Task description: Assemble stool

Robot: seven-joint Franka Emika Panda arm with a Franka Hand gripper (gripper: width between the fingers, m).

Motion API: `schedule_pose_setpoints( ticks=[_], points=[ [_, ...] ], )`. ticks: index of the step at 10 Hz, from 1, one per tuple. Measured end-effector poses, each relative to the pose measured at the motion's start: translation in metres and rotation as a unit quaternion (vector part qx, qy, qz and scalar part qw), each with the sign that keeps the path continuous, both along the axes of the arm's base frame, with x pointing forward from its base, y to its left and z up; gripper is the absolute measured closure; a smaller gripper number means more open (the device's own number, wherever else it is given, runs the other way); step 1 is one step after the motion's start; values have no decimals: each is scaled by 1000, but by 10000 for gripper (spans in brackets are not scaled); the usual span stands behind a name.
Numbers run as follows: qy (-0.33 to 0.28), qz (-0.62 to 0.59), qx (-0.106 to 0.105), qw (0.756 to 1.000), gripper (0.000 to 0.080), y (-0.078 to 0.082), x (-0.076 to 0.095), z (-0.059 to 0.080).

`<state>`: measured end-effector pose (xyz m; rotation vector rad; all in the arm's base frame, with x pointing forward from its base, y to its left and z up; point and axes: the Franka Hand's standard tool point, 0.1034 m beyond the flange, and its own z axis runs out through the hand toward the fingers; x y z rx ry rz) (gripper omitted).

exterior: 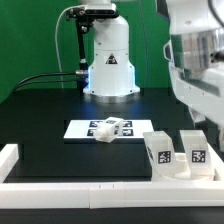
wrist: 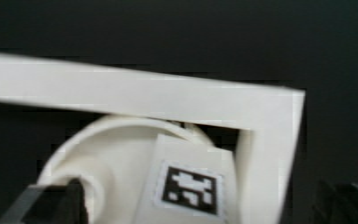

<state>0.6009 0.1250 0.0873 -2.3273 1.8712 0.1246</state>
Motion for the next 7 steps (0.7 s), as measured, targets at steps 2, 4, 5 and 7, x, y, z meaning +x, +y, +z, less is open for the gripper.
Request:
schedule_pose_setpoints(
  ticks=[2, 4, 5, 7],
  points=[
    [-29, 138, 1, 990, 154, 1, 3, 18],
    [-39, 206, -2, 978, 150, 0, 2, 15],
    [-46, 249, -4, 967, 150, 0, 2, 15],
    [-65, 389, -8, 919, 150, -1, 7, 23]
  ],
)
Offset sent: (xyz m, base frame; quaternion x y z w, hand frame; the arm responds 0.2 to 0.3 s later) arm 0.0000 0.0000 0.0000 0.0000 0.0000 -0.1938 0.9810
